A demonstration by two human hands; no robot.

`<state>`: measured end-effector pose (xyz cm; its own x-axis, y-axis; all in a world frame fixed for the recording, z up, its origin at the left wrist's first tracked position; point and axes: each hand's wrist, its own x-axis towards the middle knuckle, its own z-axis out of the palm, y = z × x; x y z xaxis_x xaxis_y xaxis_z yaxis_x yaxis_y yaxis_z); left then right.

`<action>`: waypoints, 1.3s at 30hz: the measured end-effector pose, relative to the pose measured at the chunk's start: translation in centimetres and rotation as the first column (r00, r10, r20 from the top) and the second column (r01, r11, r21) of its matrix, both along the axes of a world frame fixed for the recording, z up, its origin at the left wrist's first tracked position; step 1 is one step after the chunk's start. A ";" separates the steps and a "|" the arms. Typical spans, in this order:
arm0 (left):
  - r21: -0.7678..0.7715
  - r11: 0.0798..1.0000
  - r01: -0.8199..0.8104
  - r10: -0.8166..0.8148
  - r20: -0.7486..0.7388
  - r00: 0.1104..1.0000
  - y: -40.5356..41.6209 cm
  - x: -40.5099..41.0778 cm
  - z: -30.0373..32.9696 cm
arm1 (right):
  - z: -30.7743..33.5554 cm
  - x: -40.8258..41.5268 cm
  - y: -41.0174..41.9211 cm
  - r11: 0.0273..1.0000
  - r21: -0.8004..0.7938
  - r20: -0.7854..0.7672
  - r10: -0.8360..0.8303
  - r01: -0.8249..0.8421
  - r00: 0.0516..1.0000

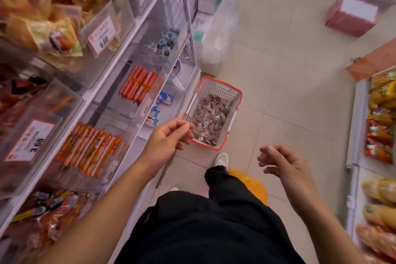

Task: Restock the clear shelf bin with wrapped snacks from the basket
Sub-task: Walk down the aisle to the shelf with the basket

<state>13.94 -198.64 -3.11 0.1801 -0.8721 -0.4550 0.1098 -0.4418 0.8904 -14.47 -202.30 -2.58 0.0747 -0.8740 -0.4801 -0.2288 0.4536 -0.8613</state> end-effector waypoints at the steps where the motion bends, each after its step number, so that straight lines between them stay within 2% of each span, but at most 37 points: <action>1: -0.001 0.999 -0.039 0.039 0.000 0.999 -0.5 0.4 0.0 | 0.1 0.5 -1.7 0.999 0.006 0.003 0.051 -0.051 0.999; 5: -0.013 0.968 -0.250 0.249 -0.043 0.968 -0.1 3.0 -0.3 | 0.5 4.0 -7.7 0.950 -0.013 0.007 0.313 -0.313 0.950; 8: 0.013 0.908 -0.418 0.418 -0.071 0.906 3.1 5.0 -1.8 | -0.3 8.5 -10.1 0.856 -0.033 -0.018 0.515 -0.515 0.857; 11: 0.065 0.851 -0.522 0.526 -0.072 0.848 6.2 6.1 -3.8 | -2.1 12.5 -10.7 0.772 -0.035 -0.024 0.634 -0.635 0.773; 15: 0.129 0.805 -0.579 0.587 -0.025 0.809 7.2 5.3 -5.6 | -4.3 14.7 -11.1 0.685 0.070 -0.014 0.728 -0.726 0.685; 18: 0.201 0.789 -0.581 0.593 0.000 0.805 5.3 3.6 -7.3 | -6.7 14.9 -12.4 0.585 0.136 -0.030 0.809 -0.800 0.587; 23: 0.351 0.773 -0.528 0.553 0.035 0.833 0.5 -0.6 -13.7 | -15.9 14.7 -15.9 0.519 0.279 -0.045 0.848 -0.808 0.529; 27: 0.489 0.700 -0.521 0.554 0.088 0.828 -0.9 -3.6 -25.4 | -30.4 14.2 -18.0 0.396 0.414 -0.069 0.911 -0.819 0.405; 31: 0.629 0.628 -0.458 0.557 0.047 0.829 -1.0 -5.6 -42.5 | -47.8 14.2 -18.5 0.273 0.500 -0.161 0.962 -0.821 0.222; 33: 0.665 0.591 -0.457 0.600 0.017 0.800 -1.2 -5.9 -51.1 | -56.0 14.9 -18.1 0.290 0.498 -0.176 0.957 -0.817 0.232; 35: 0.673 0.548 -0.498 0.668 0.006 0.744 -1.4 -6.5 -58.9 | -62.8 15.4 -16.7 0.322 0.424 -0.227 0.943 -0.846 0.245; 37: 0.631 0.525 -0.571 0.748 -0.021 0.664 -1.8 -6.6 -64.9 | -67.8 16.1 -15.1 0.344 0.278 -0.294 0.919 -0.897 0.262; 39: 0.584 0.522 -0.622 0.787 -0.047 0.615 -1.6 -6.6 -68.9 | -70.3 16.5 -13.2 0.382 0.166 -0.320 0.893 -0.909 0.317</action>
